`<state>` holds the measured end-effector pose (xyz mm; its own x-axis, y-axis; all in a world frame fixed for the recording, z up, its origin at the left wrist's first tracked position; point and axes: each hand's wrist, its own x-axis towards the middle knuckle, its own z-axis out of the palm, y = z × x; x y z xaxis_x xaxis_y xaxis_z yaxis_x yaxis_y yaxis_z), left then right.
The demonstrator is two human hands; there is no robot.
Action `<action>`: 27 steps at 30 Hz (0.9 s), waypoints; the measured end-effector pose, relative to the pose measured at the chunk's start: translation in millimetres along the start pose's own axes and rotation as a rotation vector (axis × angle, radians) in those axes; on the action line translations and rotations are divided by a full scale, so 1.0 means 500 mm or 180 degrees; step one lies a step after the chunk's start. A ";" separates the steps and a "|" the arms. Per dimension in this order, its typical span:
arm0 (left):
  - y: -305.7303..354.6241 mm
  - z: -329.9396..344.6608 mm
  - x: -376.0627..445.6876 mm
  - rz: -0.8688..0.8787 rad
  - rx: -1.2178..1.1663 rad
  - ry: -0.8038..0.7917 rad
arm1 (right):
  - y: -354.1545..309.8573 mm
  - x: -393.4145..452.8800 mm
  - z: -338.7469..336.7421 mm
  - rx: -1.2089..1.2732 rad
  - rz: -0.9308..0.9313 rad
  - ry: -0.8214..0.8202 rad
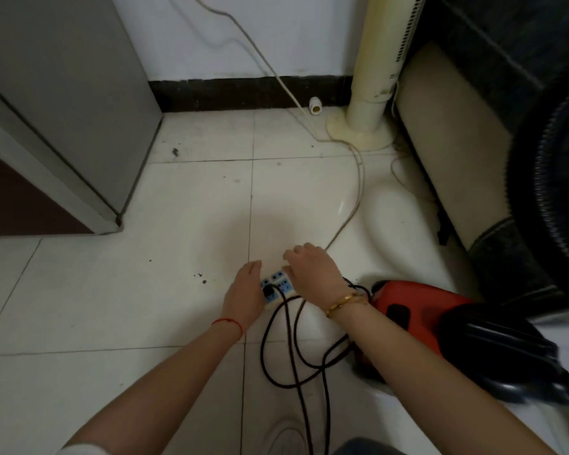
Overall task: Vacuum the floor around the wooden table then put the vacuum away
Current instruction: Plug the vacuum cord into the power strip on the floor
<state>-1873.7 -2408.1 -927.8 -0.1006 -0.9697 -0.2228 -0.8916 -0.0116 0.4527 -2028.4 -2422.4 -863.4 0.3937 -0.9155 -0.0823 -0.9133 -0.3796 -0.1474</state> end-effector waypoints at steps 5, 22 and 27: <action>0.153 -0.059 -0.058 0.0935 -0.0658 0.0514 | 0.110 -0.167 -0.099 0.0371 0.0912 0.0598; 0.374 0.089 -0.218 0.2063 0.0442 -0.0523 | 0.228 -0.496 -0.097 0.0139 0.1932 0.0492; 0.367 0.105 -0.227 0.1899 0.0304 -0.0543 | 0.229 -0.495 -0.087 0.0193 0.1955 0.0607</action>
<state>-2049.1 -2287.4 -865.0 -0.6552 -0.7496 -0.0936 -0.6948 0.5492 0.4644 -2235.0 -2245.1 -817.0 -0.2292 -0.9734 0.0063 -0.9568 0.2241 -0.1852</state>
